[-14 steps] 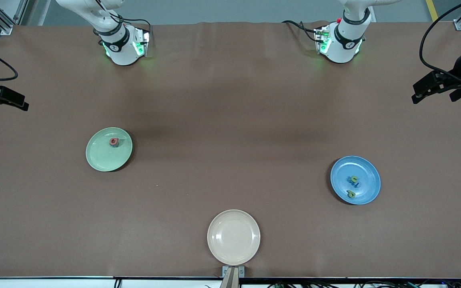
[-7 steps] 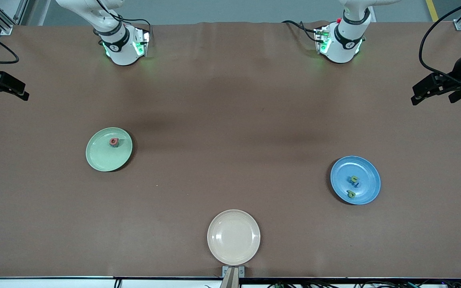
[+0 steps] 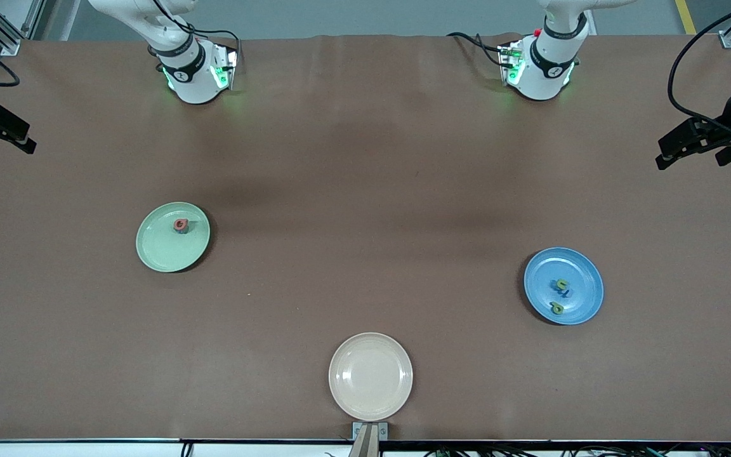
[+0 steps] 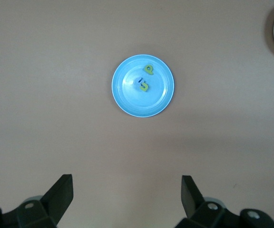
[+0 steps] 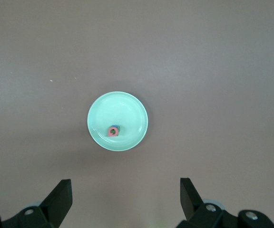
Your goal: Sort upper and lower case letters into plates
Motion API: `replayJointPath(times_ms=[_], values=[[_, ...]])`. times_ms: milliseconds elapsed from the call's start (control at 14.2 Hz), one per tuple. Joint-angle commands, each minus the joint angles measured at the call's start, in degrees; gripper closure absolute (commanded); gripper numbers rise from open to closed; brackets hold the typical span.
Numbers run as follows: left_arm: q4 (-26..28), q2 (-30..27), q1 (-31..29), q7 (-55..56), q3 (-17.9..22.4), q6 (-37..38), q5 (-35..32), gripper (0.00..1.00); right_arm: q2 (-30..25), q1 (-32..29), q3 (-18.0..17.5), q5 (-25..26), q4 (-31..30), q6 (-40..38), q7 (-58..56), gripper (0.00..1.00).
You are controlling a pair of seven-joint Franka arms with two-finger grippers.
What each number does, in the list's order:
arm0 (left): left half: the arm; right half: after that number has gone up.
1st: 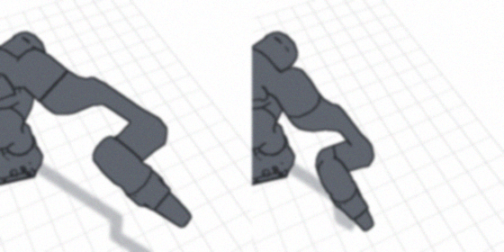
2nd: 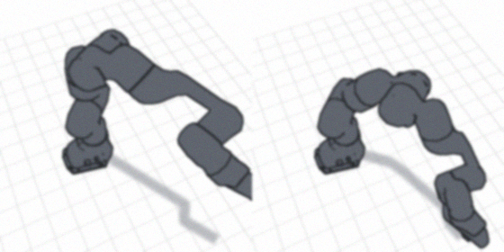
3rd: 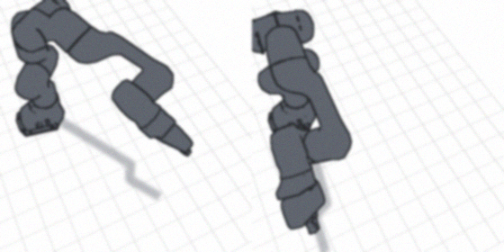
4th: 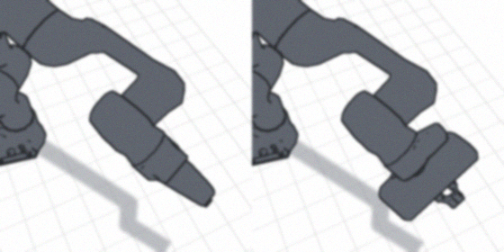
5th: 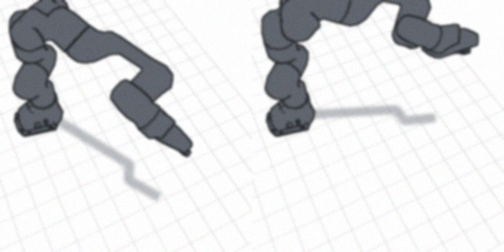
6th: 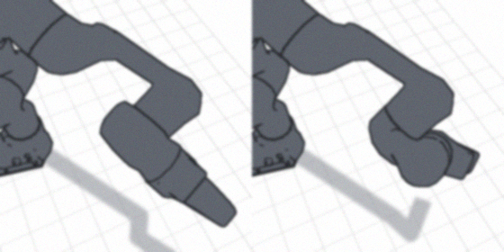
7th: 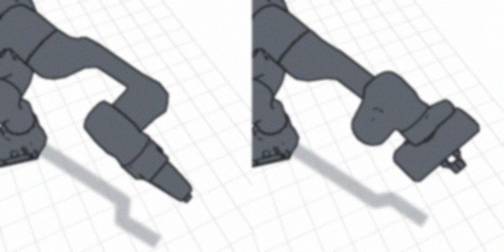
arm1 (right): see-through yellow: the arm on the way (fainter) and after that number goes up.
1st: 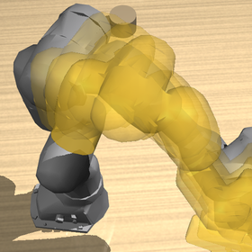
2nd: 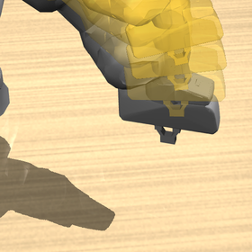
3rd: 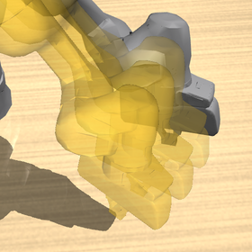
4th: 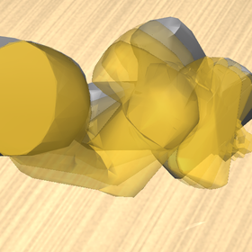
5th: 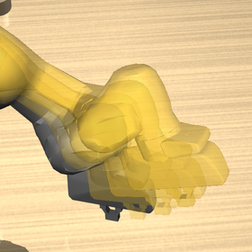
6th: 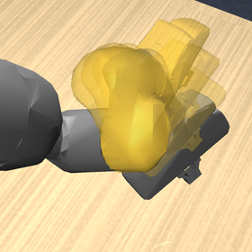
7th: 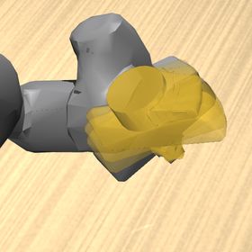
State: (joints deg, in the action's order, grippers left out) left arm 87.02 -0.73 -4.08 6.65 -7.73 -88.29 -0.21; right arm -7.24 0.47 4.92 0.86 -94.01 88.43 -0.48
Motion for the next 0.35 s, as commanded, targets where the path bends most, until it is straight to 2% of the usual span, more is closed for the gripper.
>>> replayJointPath(times_ms=[0,282], values=[[-1.1,-0.1,-0.1,-0.1,0.0,0.5,0.5,0.0,-1.0,-0.4,0.2,-2.3,-0.4,-0.6,0.0,0.0],[-1.1,1.1,0.5,0.2,-0.4,0.4,0.4,0.0,-0.8,-0.2,-0.2,-2.4,0.3,-3.1,-0.6,0.0]])
